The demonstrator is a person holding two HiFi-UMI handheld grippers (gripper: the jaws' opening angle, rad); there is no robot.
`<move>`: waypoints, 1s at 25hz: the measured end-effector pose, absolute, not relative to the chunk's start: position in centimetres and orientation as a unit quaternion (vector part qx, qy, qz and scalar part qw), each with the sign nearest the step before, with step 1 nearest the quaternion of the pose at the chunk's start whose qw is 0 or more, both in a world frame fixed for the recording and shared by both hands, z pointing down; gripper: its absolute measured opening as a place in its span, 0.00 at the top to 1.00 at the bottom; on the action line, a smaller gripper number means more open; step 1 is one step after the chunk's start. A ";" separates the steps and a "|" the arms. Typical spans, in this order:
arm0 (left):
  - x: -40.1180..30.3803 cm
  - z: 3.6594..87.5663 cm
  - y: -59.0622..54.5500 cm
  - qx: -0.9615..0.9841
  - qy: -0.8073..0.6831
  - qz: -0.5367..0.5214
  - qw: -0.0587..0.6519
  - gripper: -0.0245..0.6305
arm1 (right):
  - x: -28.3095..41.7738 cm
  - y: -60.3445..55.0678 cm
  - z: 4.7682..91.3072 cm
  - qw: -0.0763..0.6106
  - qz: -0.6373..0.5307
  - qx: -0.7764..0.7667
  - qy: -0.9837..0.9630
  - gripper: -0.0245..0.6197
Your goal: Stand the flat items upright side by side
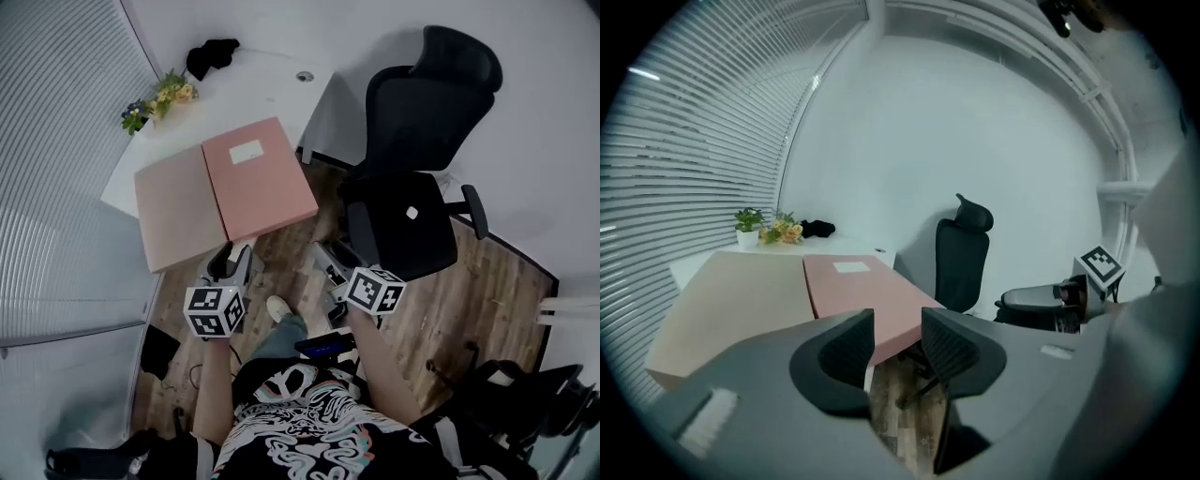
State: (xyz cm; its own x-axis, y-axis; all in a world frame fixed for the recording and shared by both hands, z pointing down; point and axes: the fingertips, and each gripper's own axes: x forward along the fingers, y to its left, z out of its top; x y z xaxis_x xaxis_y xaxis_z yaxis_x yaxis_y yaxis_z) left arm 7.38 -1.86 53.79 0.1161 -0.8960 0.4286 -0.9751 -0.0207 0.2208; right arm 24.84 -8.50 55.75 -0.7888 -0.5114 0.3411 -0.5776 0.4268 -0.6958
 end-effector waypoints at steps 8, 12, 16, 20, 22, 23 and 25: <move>6.4 56.3 -6.2 0.715 -0.643 0.132 0.240 0.72 | 24.0 -12.9 58.8 0.049 0.471 0.323 -0.820 0.55; 6.5 57.5 -7.1 0.718 -0.634 0.150 0.244 0.72 | 23.2 -14.2 59.7 0.036 0.502 0.318 -0.803 0.53; 7.0 58.1 -7.4 0.727 -0.620 0.169 0.241 0.69 | 22.7 -15.0 60.5 0.034 0.516 0.314 -0.796 0.52; 7.7 59.0 -7.3 0.728 -0.610 0.198 0.240 0.67 | 22.5 -15.3 61.6 0.033 0.543 0.307 -0.781 0.51; 7.9 59.3 -7.2 0.728 -0.607 0.213 0.237 0.67 | 22.2 -15.5 62.1 0.034 0.553 0.300 -0.777 0.51; 7.9 59.5 -7.3 0.729 -0.605 0.218 0.234 0.67 | 22.0 -15.8 62.2 0.035 0.555 0.296 -0.776 0.51; 7.9 59.6 -7.4 0.728 -0.605 0.226 0.228 0.67 | 21.6 -16.3 62.5 0.037 0.559 0.289 -0.776 0.51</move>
State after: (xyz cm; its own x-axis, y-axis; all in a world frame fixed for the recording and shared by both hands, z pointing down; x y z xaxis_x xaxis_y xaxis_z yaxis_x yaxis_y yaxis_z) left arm 7.89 -7.45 59.62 0.1657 -0.7785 0.6054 -0.9848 -0.1634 0.0593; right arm 21.58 -16.31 62.50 -0.8296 -0.4074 0.3818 -0.4909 0.2064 -0.8464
